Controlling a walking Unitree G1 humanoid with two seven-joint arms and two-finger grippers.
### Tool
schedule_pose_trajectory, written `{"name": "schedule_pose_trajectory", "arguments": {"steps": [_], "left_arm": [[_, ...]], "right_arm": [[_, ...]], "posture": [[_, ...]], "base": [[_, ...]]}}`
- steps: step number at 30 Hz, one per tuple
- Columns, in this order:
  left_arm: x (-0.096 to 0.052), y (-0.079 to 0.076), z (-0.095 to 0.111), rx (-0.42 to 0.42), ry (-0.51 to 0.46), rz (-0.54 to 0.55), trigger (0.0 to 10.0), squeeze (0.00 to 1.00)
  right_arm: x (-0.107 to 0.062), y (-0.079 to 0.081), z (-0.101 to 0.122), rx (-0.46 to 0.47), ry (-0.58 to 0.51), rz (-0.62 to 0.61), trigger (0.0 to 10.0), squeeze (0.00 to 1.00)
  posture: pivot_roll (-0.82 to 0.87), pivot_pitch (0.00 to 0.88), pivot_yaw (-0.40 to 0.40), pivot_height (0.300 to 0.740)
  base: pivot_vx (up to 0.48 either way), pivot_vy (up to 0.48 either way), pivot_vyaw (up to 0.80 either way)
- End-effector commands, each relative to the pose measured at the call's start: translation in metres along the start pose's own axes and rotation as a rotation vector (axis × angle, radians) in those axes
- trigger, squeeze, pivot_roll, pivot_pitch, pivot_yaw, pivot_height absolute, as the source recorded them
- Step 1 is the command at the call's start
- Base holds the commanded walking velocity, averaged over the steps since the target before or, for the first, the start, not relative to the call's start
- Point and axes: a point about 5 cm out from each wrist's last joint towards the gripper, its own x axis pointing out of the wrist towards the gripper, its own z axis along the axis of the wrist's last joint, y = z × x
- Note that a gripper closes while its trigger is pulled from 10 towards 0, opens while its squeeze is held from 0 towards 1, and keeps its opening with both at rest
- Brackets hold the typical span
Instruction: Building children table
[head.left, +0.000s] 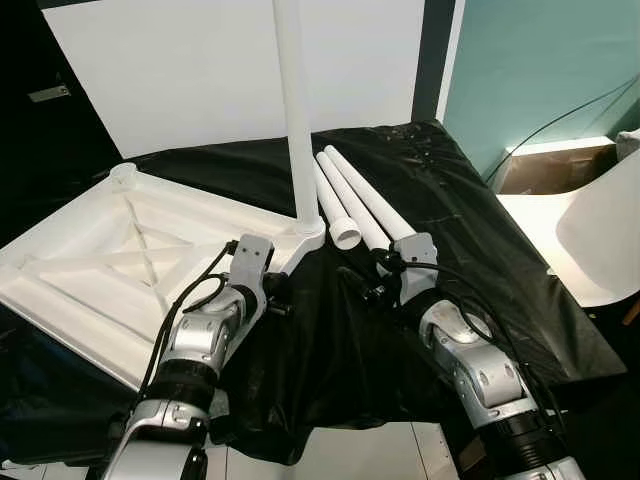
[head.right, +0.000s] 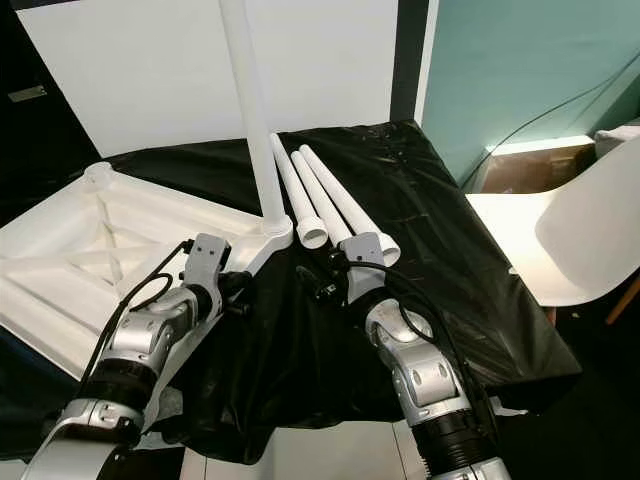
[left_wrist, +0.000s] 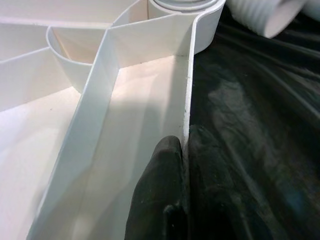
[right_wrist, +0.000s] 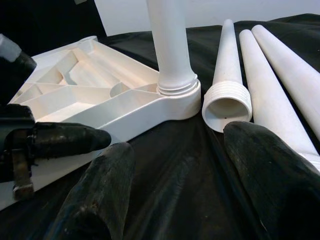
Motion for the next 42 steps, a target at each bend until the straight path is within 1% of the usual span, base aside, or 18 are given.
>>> {"name": "schedule_pose_trajectory", "arguments": {"steps": [1,7,15,20,22,23,24,25,30,31,32,33,34,36,37,39,40,42], "left_arm": [[-0.001,0.017,-0.031,-0.082,0.103,0.276,0.0,0.00],[-0.002,0.026,-0.028,-0.130,0.066,0.374,0.0,0.00],[0.001,0.022,-0.024,-0.162,0.021,0.420,0.0,0.00],[0.006,0.016,-0.012,-0.231,-0.045,0.418,0.0,0.00],[0.009,0.009,-0.005,-0.240,-0.085,0.346,0.0,0.00],[0.009,0.009,-0.005,-0.240,-0.085,0.346,0.0,0.00],[0.009,0.000,0.000,-0.226,-0.134,0.254,10.0,0.71],[0.009,-0.002,0.001,-0.216,-0.152,0.230,10.0,1.00],[0.006,-0.011,0.006,-0.202,-0.221,0.130,10.0,1.00],[0.002,-0.018,0.011,-0.187,-0.270,0.055,10.0,1.00],[0.002,-0.018,0.011,-0.187,-0.270,0.055,10.0,1.00],[0.000,-0.022,0.014,-0.175,-0.302,0.006,10.0,1.00],[-0.005,-0.026,0.018,-0.161,-0.341,-0.045,10.0,0.39],[-0.008,-0.029,0.022,-0.151,-0.374,-0.081,10.0,0.39],[-0.015,-0.030,0.027,-0.143,-0.427,-0.132,10.0,0.00],[-0.023,-0.031,0.033,-0.132,-0.490,-0.189,10.0,0.00],[-0.023,-0.031,0.033,-0.132,-0.490,-0.189,10.0,0.00],[-0.028,-0.025,0.033,-0.071,-0.489,-0.206,10.0,0.00]], "right_arm": [[0.001,0.001,0.001,-0.006,-0.006,0.007,10.0,0.00],[0.002,0.002,0.002,-0.003,-0.011,0.008,10.0,0.00],[0.002,0.002,0.002,0.001,-0.011,0.006,10.0,0.00],[0.002,0.003,0.001,0.003,-0.010,0.005,10.0,0.00],[0.001,0.003,0.001,0.002,-0.008,0.003,10.0,0.00],[0.001,0.003,0.001,0.002,-0.008,0.003,10.0,0.00],[0.001,0.002,0.001,0.001,-0.008,0.000,10.0,0.00],[0.001,0.002,0.001,0.001,-0.009,-0.001,10.0,0.00],[0.001,0.002,0.001,0.001,-0.008,-0.004,10.0,0.00],[0.001,0.002,0.001,0.001,-0.007,-0.004,10.0,0.00],[0.001,0.002,0.001,0.001,-0.007,-0.004,10.0,0.00],[0.001,0.002,0.001,0.002,-0.007,-0.003,10.0,0.00],[0.001,0.002,0.000,0.001,-0.006,-0.001,10.0,0.00],[0.002,0.002,0.000,0.001,-0.005,0.001,10.0,0.00],[0.002,0.002,0.000,0.000,-0.004,0.004,10.0,0.00],[0.003,0.003,-0.001,-0.001,-0.002,0.007,10.0,0.00],[0.003,0.003,-0.001,-0.001,-0.002,0.007,10.0,0.00],[0.003,0.003,-0.001,-0.001,-0.001,0.010,10.0,0.00]], "posture": [[-0.05,0.000,0.054,0.740],[-0.05,0.000,0.055,0.740],[-0.04,0.000,0.057,0.740],[-0.05,0.000,0.058,0.740],[-0.05,0.000,0.058,0.740],[-0.05,0.000,0.058,0.740],[-0.05,0.000,0.057,0.740],[-0.05,0.000,0.057,0.740],[-0.05,0.000,0.057,0.740],[-0.05,0.000,0.056,0.740],[-0.05,0.000,0.056,0.740],[-0.05,0.000,0.056,0.740],[-0.04,0.000,0.055,0.740],[-0.04,0.000,0.055,0.740],[-0.04,0.000,0.055,0.740],[-0.03,0.000,0.054,0.740],[-0.03,0.000,0.054,0.740],[-0.03,0.000,0.054,0.740]], "base": [[0.000,0.000,0.00],[0.000,0.000,0.00],[0.000,0.000,0.00],[0.000,0.000,0.00],[0.000,0.000,0.00],[0.000,0.000,0.00],[0.000,0.000,0.00],[0.000,0.000,0.00],[0.000,0.000,0.00],[0.000,0.000,0.00],[0.000,0.000,0.00],[0.000,0.000,0.00],[0.000,0.000,0.00],[0.000,0.000,0.00],[0.000,0.000,0.00],[0.000,0.000,0.00],[0.000,0.000,0.00],[0.000,0.000,0.00]]}}
